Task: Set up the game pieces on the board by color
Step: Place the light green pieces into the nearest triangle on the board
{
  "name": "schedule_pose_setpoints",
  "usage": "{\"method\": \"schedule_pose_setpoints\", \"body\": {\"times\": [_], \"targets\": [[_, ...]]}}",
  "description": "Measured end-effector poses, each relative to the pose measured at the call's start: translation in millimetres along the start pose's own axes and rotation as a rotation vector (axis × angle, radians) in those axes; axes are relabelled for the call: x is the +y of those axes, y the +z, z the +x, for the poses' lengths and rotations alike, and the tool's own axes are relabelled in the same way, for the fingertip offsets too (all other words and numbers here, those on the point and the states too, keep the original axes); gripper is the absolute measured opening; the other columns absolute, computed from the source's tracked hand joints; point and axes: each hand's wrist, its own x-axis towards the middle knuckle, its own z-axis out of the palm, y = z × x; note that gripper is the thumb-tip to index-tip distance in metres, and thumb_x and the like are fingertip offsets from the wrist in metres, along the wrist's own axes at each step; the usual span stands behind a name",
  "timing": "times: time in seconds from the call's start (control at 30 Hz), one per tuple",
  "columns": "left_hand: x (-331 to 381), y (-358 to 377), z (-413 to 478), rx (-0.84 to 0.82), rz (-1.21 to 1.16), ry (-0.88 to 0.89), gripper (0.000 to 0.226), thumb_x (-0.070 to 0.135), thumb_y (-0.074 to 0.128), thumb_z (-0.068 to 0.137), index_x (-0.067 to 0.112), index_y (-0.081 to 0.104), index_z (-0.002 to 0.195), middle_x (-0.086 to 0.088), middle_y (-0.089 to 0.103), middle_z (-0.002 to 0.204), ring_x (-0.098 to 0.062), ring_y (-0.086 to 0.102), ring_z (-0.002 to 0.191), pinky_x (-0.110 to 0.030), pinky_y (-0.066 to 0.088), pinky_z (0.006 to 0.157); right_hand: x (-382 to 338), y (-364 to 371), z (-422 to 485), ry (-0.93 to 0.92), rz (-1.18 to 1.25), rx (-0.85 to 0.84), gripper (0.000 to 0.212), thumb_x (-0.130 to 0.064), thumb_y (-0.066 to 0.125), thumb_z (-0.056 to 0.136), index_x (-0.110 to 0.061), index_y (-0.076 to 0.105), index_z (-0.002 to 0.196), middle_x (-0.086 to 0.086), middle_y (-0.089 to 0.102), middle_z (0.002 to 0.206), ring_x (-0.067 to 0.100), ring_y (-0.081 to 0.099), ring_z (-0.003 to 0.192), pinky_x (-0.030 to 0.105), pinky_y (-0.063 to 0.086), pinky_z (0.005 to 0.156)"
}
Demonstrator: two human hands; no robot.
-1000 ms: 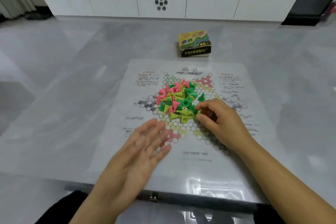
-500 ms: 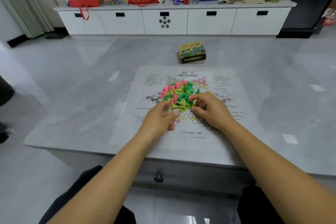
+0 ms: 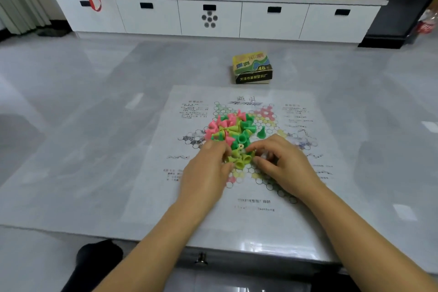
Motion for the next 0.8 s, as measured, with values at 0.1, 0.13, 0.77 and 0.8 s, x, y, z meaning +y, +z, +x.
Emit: {"method": "schedule_pose_setpoints", "body": {"times": [0.1, 0.13, 0.77, 0.8], "targets": [[1, -2, 5, 0.012, -0.061, -0.015, 0.009, 0.020, 0.058, 0.085, 0.022, 0.053, 0.093, 0.006, 0.049, 0.093, -0.016, 0.056, 0.070, -0.032, 0.047, 0.066, 1, 1, -1, -0.007, 0.010, 0.018, 0.021, -0.020, 0.064, 0.082, -0.033, 0.067, 0.099, -0.021, 0.048, 0.081, -0.008, 0.047, 0.074, 0.018, 0.040, 0.064], [1, -3, 7, 0.019, -0.046, -0.014, 0.010, 0.020, 0.057, 0.085, 0.022, 0.052, 0.094, 0.007, 0.048, 0.093, -0.015, 0.053, 0.070, -0.031, 0.046, 0.066, 2, 1, -1, -0.011, 0.011, 0.019, 0.022, -0.018, 0.064, 0.082, -0.031, 0.067, 0.099, -0.021, 0.047, 0.081, -0.008, 0.047, 0.074, 0.017, 0.041, 0.064], [8, 1, 25, -0.066, 0.096, 0.061, 0.042, 0.028, 0.058, 0.086, 0.026, 0.040, 0.124, 0.005, 0.037, 0.121, -0.014, 0.052, 0.086, -0.029, 0.045, 0.073, -10, -10, 9, 0.015, -0.085, -0.017, 0.015, -0.020, 0.063, 0.083, -0.021, 0.064, 0.098, -0.009, 0.059, 0.091, 0.009, 0.053, 0.084, 0.029, 0.047, 0.076], [6, 1, 25, -0.042, 0.074, 0.056, 0.044, 0.026, 0.058, 0.086, 0.026, 0.039, 0.126, 0.004, 0.036, 0.124, -0.015, 0.054, 0.087, -0.029, 0.046, 0.075, -8, -11, 10, 0.018, -0.094, -0.005, 0.014, -0.020, 0.063, 0.083, -0.021, 0.064, 0.096, -0.010, 0.058, 0.090, 0.009, 0.053, 0.083, 0.028, 0.047, 0.075]]}}
